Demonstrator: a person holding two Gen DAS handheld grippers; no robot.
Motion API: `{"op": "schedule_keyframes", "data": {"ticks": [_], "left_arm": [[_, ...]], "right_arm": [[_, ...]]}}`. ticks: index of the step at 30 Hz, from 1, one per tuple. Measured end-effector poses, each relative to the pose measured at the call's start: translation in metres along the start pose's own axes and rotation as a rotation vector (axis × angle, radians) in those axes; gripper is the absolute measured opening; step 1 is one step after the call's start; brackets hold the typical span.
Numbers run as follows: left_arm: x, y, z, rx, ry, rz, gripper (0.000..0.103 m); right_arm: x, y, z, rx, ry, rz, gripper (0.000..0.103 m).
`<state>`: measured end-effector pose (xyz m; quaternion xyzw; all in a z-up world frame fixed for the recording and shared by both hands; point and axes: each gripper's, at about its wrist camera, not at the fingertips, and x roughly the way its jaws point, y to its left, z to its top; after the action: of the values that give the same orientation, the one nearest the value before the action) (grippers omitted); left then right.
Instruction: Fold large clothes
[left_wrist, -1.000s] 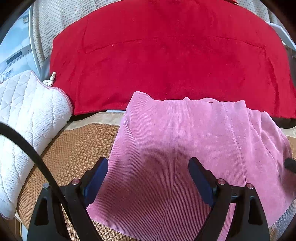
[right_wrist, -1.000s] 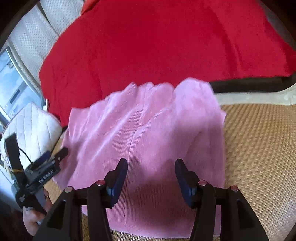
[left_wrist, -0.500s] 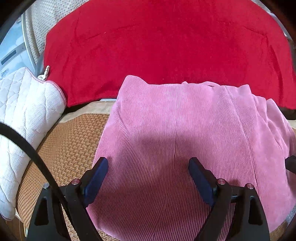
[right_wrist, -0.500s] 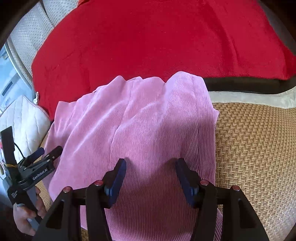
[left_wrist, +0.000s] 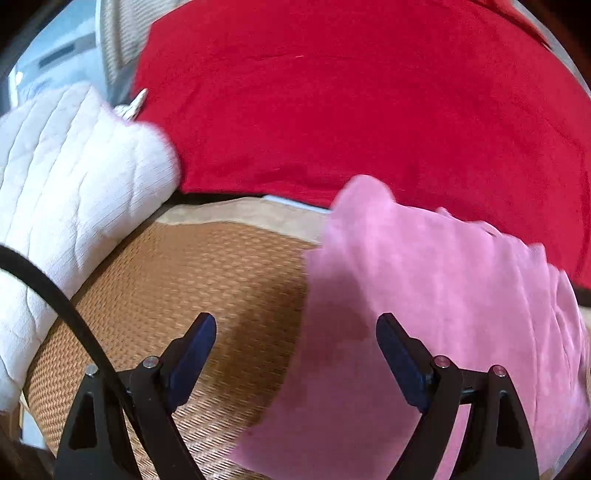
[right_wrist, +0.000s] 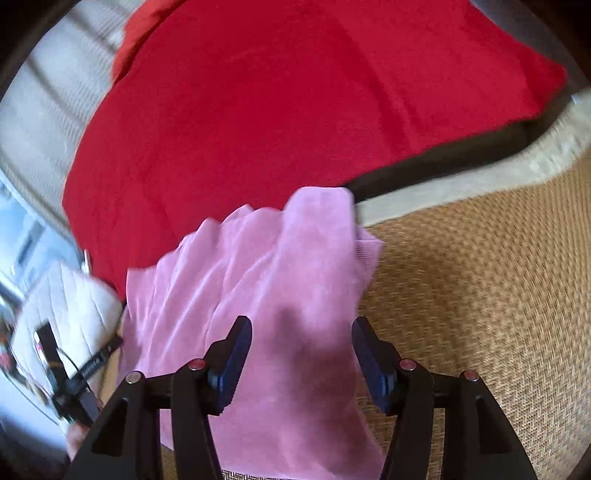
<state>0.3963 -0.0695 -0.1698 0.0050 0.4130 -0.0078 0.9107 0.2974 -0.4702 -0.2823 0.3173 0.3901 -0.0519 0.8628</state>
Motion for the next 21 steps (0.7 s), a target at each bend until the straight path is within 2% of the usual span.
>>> {"op": "schedule_keyframes", "data": {"ticks": [3, 5, 7, 9, 12, 16, 21], "left_arm": [[0.005, 0.015, 0.003, -0.034, 0.021, -0.004, 0.089], [0.01, 0.019, 0.002, -0.051, 0.059, -0.056, 0.089], [0.019, 0.025, 0.002, -0.077, 0.112, -0.14, 0.089], [0.029, 0.031, 0.0, -0.127, 0.173, -0.259, 0.089], [0.039, 0.036, -0.003, -0.187, 0.23, -0.375, 0.089], [0.048, 0.034, -0.007, -0.203, 0.269, -0.407, 0.089], [0.048, 0.018, -0.013, -0.147, 0.266, -0.425, 0.086]], "right_arm": [[-0.001, -0.013, 0.002, 0.046, 0.011, 0.012, 0.061], [0.0, -0.02, 0.003, 0.066, 0.028, 0.02, 0.061], [0.002, -0.03, 0.004, 0.091, 0.057, 0.036, 0.062], [0.004, -0.04, 0.004, 0.123, 0.088, 0.061, 0.066], [0.006, -0.052, 0.002, 0.153, 0.117, 0.095, 0.067], [0.017, -0.06, 0.001, 0.18, 0.166, 0.131, 0.07], [0.028, -0.053, -0.003, 0.154, 0.189, 0.22, 0.07]]}}
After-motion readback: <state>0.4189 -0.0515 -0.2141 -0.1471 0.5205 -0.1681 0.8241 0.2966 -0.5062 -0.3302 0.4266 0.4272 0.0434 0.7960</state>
